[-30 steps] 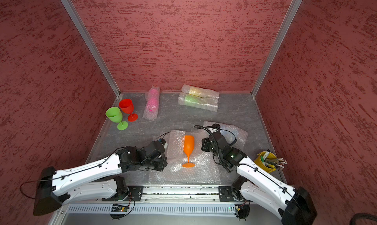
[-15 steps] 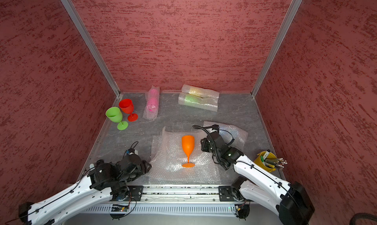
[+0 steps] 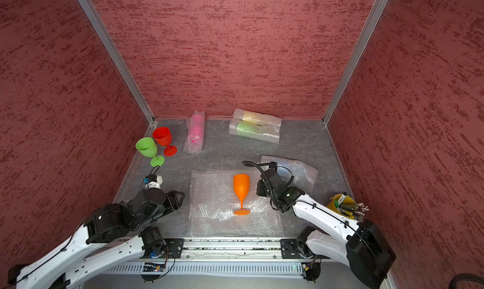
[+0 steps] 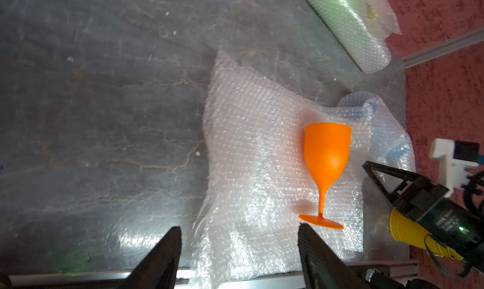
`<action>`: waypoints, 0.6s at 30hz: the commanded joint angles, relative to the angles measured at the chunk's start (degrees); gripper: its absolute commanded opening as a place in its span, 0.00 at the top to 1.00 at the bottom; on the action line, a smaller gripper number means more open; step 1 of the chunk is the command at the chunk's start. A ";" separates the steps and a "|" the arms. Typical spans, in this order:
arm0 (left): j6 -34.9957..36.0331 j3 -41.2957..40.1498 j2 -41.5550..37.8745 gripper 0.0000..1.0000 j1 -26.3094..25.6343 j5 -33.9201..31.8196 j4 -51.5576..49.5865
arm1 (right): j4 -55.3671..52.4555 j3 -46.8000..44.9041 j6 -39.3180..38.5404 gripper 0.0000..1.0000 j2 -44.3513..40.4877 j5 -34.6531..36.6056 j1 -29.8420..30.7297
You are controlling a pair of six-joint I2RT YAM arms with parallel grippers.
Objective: Unpack wine glasses from bubble wrap
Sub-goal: Unwrap the bubble wrap.
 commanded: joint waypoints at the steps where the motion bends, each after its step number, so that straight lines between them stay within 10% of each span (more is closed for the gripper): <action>1: 12.12 0.38 9.74 0.29 0.36 7.29 9.26 | 1.72 0.84 1.15 0.74 1.77 2.33 0.07; 5: 13.31 -4.12 19.86 0.30 2.63 15.72 16.87 | 2.78 -0.04 0.92 0.74 3.88 5.24 -0.77; 12: 10.53 -16.99 21.25 0.32 21.25 32.86 29.71 | 6.11 -2.93 2.53 0.72 7.47 6.43 -4.14; 18: 11.20 -17.74 27.97 0.24 23.91 34.13 32.81 | 7.49 -3.67 2.86 0.68 7.75 6.16 -4.32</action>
